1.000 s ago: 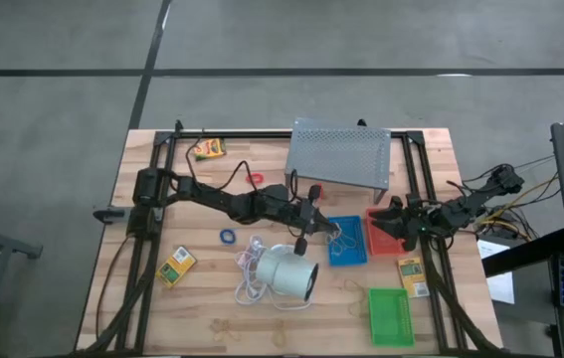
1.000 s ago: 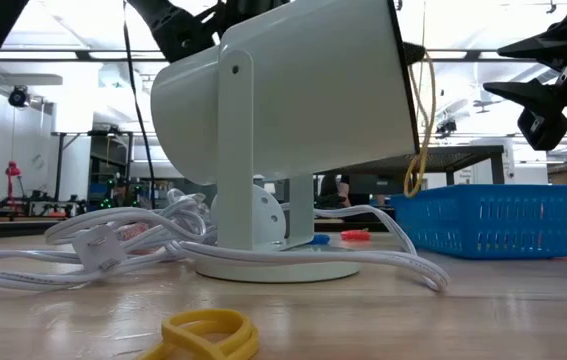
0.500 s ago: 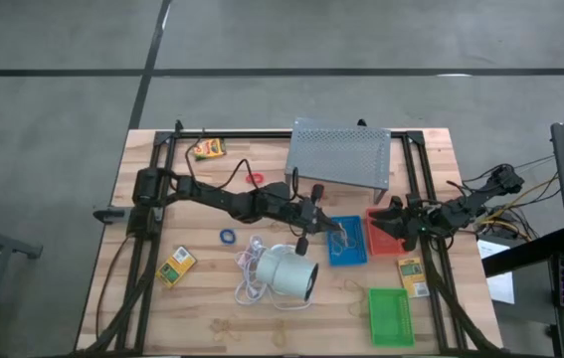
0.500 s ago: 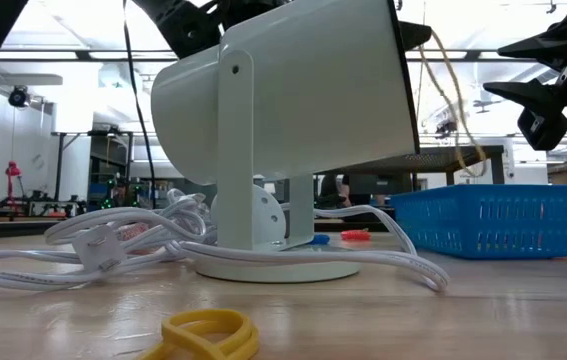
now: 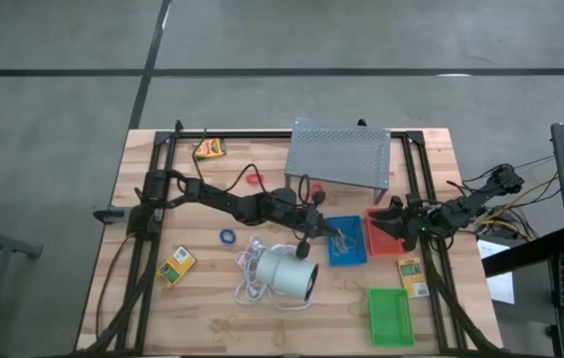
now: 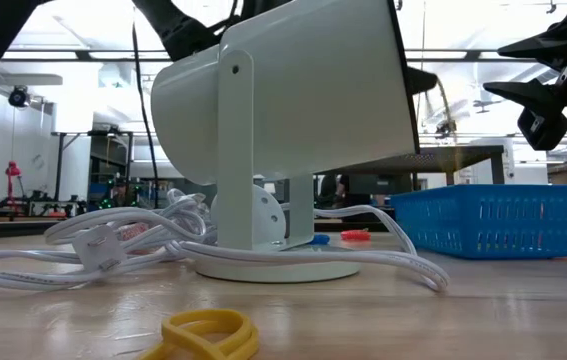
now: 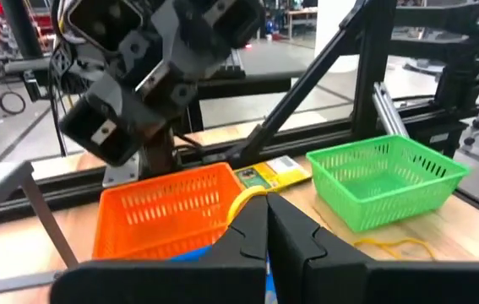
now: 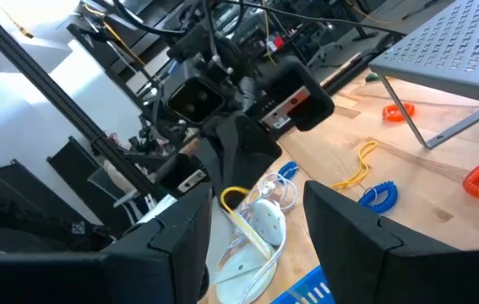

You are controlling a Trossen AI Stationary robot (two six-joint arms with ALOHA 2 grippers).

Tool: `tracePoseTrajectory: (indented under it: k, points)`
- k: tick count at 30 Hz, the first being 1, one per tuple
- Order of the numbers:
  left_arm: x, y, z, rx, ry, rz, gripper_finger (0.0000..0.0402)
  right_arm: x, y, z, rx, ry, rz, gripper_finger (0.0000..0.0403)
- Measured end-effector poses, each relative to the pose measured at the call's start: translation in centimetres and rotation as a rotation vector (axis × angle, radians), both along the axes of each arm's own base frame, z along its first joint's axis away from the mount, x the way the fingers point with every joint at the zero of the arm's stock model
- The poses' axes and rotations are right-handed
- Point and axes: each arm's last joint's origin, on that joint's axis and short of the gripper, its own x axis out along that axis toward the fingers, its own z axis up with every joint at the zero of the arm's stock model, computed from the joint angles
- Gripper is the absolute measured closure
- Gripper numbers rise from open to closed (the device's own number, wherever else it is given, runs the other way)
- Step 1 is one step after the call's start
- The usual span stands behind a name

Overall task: Pick & Place Office Desk Supplies
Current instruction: Put the yellow rubber band into the blue bin

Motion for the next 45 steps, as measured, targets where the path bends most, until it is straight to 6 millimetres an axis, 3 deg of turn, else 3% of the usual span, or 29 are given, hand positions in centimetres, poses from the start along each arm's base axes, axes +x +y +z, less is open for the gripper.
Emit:
tracePoseTrajectory:
  k: [25,45]
  points:
    - [-0.8,1.0,-2.8,-0.005,0.294,0.022,0.0399,0.0,0.0,0.0,0.0,0.0,0.0,0.0218]
    - [-0.3,1.3,-2.6,0.051,0.211,0.03,0.0399,0.0,0.0,0.0,0.0,0.0,0.0,0.0218]
